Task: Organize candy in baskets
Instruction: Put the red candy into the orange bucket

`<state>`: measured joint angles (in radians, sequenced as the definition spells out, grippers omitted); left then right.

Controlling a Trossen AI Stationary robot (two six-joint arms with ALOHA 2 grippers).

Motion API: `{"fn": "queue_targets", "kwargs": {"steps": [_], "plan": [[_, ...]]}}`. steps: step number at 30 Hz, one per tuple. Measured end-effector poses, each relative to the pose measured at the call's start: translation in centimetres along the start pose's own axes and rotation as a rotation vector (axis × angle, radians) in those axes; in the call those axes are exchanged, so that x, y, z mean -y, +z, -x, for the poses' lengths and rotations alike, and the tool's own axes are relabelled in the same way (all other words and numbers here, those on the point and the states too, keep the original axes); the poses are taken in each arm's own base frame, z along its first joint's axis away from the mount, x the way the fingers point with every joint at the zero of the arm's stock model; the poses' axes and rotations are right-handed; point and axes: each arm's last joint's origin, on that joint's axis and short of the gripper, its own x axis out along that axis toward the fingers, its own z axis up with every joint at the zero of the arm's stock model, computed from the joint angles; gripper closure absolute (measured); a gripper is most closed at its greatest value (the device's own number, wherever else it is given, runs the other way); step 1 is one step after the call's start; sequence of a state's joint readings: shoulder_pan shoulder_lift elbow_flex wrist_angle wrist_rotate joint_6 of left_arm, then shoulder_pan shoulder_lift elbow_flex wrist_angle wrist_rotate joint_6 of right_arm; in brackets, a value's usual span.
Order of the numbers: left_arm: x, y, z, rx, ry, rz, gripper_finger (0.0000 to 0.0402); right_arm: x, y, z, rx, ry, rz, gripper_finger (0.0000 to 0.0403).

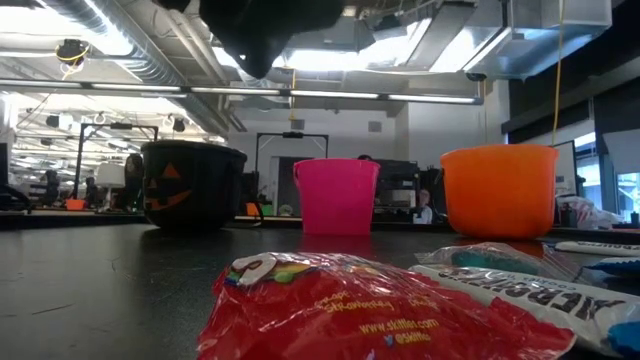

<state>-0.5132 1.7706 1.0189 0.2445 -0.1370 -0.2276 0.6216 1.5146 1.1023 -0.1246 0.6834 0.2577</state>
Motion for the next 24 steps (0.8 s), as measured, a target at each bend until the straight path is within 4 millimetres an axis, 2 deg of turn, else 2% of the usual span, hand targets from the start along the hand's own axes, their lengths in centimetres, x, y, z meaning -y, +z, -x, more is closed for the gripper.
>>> {"fn": "queue_targets", "kwargs": {"steps": [6, 11, 15, 18, 24], "plan": [[1.3, -0.2, -2.2, -0.039, -0.015, -0.019, 0.0255, -0.1, 0.0, 0.0, -0.006, 0.024, -0.024, 0.0237], [1.8, -2.0, -4.3, -0.185, -0.027, -0.042, 0.0255, -0.2, 0.0, 0.0, -0.011, 0.047, -0.027, 0.0237], [1.9, -2.6, -5.5, -0.245, -0.023, -0.020, 0.0252, -0.2, 0.0, 0.0, -0.011, 0.047, -0.026, 0.0237], [2.0, -2.6, -5.9, -0.273, -0.003, -0.024, 0.0233, -0.2, 0.0, 0.0, -0.013, 0.047, -0.025, 0.0237], [1.9, -1.5, -6.0, -0.226, 0.070, -0.043, 0.0168, -0.1, -0.1, 0.0, -0.017, 0.045, -0.022, 0.0237]]}}
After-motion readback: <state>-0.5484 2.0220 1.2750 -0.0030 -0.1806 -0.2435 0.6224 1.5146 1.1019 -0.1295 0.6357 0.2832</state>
